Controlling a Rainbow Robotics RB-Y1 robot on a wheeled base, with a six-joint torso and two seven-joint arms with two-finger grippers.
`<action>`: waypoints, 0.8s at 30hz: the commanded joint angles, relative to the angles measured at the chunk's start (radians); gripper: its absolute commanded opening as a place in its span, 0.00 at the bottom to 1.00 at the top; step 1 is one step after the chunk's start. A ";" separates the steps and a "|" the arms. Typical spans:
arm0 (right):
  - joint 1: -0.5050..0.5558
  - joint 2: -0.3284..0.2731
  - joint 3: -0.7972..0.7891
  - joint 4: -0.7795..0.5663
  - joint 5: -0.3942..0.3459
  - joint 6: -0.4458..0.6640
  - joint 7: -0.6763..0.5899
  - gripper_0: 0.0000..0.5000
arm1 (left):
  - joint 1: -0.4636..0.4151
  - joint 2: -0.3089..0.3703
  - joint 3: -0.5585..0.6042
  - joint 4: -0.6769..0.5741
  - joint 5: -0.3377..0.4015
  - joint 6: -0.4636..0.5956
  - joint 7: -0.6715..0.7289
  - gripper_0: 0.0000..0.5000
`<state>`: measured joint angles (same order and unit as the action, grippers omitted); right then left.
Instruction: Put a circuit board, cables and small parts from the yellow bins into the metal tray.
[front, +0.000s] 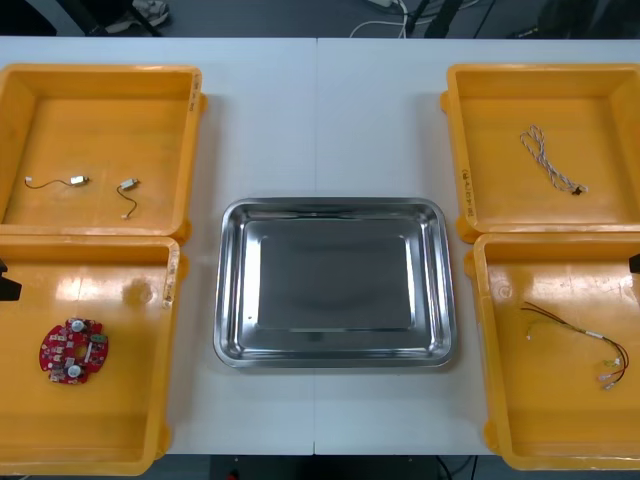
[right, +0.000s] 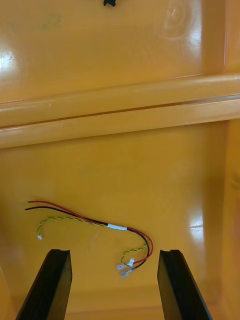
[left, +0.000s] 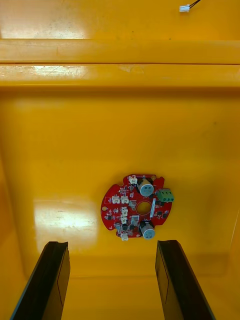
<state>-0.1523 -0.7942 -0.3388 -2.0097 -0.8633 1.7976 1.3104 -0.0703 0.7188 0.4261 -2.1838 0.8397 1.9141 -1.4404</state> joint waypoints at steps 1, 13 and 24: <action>0.008 0.004 -0.003 -0.007 -0.005 -0.007 -0.040 1.00 | -0.028 0.048 0.008 -0.027 -0.010 0.006 -0.051 1.00; 0.008 0.004 -0.003 -0.007 -0.005 -0.007 -0.040 1.00 | -0.028 0.048 0.008 -0.027 -0.010 0.006 -0.051 1.00; 0.008 0.004 -0.003 -0.007 -0.005 -0.007 -0.040 1.00 | -0.028 0.048 0.008 -0.027 -0.010 0.006 -0.051 1.00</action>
<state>-0.1523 -0.7942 -0.3388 -2.0097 -0.8633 1.7976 1.3104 -0.0703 0.7188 0.4261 -2.1838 0.8397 1.9141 -1.4404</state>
